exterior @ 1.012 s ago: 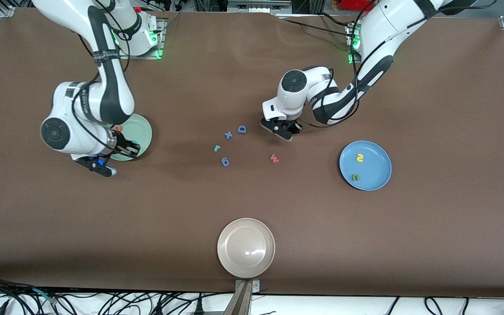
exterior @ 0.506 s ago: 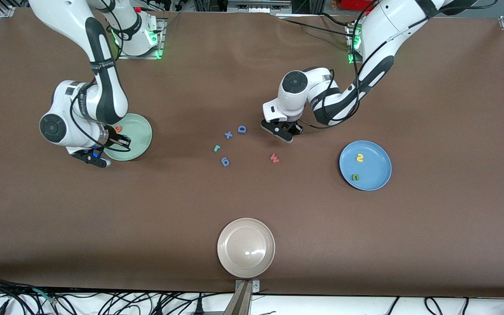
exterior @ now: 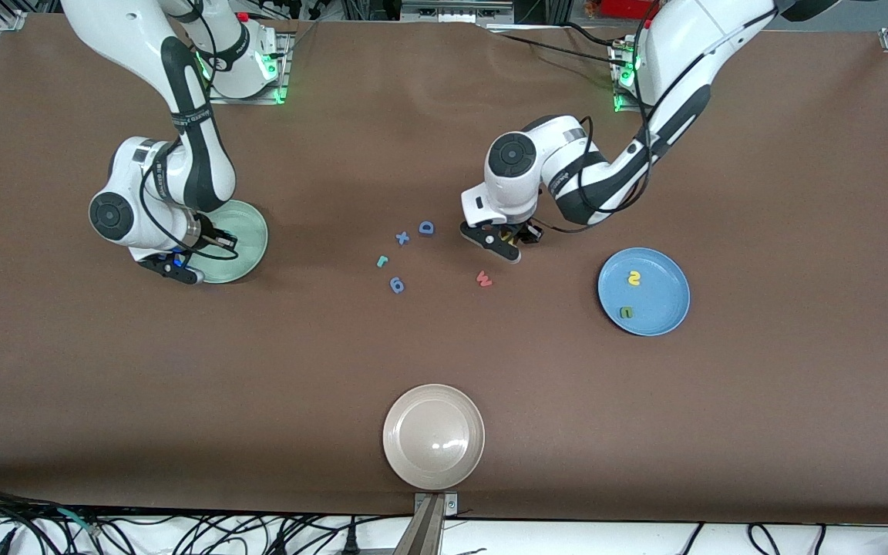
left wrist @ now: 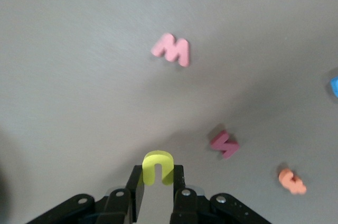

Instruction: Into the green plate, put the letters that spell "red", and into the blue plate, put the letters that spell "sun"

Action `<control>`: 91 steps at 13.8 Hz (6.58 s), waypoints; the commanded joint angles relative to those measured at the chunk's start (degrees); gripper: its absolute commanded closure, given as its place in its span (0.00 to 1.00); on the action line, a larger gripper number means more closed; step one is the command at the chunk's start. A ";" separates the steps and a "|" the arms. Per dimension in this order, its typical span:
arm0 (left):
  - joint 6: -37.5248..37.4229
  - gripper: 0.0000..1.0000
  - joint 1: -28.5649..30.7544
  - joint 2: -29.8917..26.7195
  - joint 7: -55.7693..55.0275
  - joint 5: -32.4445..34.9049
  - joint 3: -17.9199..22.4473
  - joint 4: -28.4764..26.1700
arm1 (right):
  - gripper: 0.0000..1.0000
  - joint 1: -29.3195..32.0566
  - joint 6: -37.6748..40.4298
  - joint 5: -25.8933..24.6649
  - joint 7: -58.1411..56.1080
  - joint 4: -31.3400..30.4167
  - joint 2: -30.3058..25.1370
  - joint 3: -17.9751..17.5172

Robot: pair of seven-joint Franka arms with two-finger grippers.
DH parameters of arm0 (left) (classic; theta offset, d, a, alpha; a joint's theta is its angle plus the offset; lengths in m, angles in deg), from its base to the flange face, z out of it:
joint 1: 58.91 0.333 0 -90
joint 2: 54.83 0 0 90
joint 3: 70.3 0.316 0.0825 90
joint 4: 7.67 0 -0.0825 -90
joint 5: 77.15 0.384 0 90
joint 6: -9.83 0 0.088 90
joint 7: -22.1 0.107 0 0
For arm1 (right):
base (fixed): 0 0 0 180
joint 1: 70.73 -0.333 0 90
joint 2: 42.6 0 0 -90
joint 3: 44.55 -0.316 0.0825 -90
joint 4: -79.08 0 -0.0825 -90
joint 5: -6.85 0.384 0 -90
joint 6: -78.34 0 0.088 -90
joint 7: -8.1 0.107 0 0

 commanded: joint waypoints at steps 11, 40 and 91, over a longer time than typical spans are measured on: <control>-8.88 0.94 26.80 -0.24 40.08 -2.87 -3.55 4.08 | 0.12 -0.24 -2.39 2.95 -3.66 -1.31 -0.22 -0.75; -16.77 0.00 34.38 3.28 44.41 -2.26 -5.40 8.72 | 0.04 -8.23 17.24 6.29 41.85 33.77 6.36 -8.92; -39.90 0.00 17.98 -14.73 31.84 -22.95 17.11 34.75 | 1.00 -16.32 20.18 5.59 35.83 24.89 4.80 0.99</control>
